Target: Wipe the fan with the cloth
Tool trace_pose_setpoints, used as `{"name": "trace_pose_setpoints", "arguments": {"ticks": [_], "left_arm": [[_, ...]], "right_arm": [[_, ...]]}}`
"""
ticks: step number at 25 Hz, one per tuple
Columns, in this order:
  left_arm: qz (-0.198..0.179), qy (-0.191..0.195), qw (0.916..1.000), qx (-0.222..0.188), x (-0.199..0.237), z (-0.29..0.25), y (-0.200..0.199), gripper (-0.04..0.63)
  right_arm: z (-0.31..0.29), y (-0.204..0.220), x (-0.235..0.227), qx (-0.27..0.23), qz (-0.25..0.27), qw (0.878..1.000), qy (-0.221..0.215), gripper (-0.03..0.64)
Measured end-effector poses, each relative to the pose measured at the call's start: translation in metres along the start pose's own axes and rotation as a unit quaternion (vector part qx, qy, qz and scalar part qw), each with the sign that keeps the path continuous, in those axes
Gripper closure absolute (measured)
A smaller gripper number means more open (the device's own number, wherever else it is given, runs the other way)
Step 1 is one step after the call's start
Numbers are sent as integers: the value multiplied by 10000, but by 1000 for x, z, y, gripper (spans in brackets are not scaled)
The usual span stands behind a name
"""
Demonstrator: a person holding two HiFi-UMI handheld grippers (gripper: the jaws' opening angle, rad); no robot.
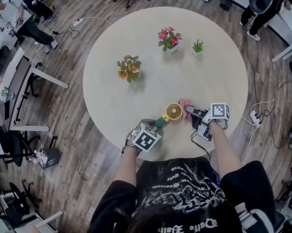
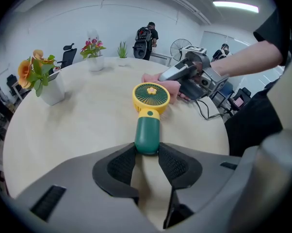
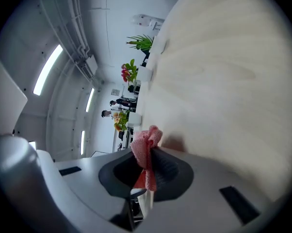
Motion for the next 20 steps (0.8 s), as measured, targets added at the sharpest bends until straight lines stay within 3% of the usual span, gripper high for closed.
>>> {"name": "trace_pose_setpoints", "arguments": {"ticks": [5,8,10,14,17,20], "left_arm": [[-43,36,10000,28,0,-3,0,428],[-49,53,10000,66,-1,-3,1,428],[-45,60,9999,84,-2,-3,0,428],[-24,93,9999,102,-1,-2,-1,428],[22,114,9998,158,-2,-2,1,429],[1,99,9998,145,-1,-3,0,430]], "right_arm": [[11,9,-16,47,298,9988,375,568],[9,21,-7,20,-97,9999,-23,569],[11,25,-7,76,43,9998,-195,569],[10,33,-7,-36,-113,9997,-193,569],[7,43,-8,109,54,9997,-217,569],[1,53,-3,258,-115,9995,-108,569]]}}
Point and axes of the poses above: the fingertips, and each gripper's own axes: z backward along the fingers, x to its left, y out of its underside, the point moved 3 cm from there along z, backward along the fingers, and after that the axes turned 1 degree about -z, right-handed, at the moved point
